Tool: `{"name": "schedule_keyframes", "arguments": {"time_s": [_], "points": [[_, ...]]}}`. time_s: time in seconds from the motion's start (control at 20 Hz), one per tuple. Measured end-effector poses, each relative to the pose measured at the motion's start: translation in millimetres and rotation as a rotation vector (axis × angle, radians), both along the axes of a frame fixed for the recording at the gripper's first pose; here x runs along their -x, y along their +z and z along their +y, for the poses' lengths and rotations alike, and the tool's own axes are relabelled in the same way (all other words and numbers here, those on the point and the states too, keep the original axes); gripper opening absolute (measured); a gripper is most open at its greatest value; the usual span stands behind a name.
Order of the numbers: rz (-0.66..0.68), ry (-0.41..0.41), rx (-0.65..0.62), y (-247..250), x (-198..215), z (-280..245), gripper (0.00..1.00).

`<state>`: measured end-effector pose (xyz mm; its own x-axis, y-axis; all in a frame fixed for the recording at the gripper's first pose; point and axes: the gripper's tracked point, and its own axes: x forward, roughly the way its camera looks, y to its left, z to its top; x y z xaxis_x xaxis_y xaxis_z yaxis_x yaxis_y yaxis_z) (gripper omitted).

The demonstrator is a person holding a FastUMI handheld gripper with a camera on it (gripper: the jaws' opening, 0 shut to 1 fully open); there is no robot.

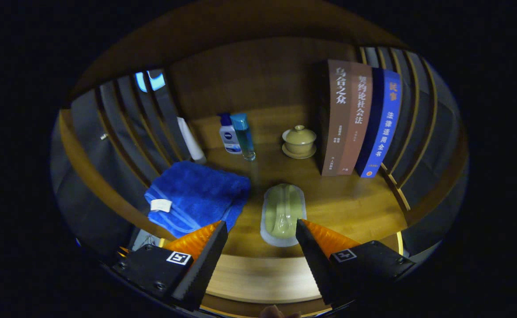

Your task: Pull open the drawer, take out the items inside it, and place them on the countertop above the cabinet.

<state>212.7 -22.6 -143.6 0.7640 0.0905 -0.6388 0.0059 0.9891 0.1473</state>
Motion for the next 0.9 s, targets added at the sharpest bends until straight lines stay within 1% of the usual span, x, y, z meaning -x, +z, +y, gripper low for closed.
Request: {"name": "schedule_keyframes", "arguments": {"time_s": [0.1,0.2,0.4,0.5,0.55,0.65,0.75,0.9], "points": [[-0.087,0.027,-0.045,13,22,9,0.99],[-0.192,0.047,-0.017,26,45,4,0.99],[-0.449,0.041,0.060,69,91,-6,0.99],[-0.566,0.026,0.058,79,117,-5,0.99],[-0.615,0.004,0.034,83,131,-5,0.99],[-0.687,-0.014,0.026,86,154,-5,0.98],[-0.743,-0.043,0.074,82,174,-13,0.98],[-0.763,-0.056,0.124,49,199,-11,0.98]]}}
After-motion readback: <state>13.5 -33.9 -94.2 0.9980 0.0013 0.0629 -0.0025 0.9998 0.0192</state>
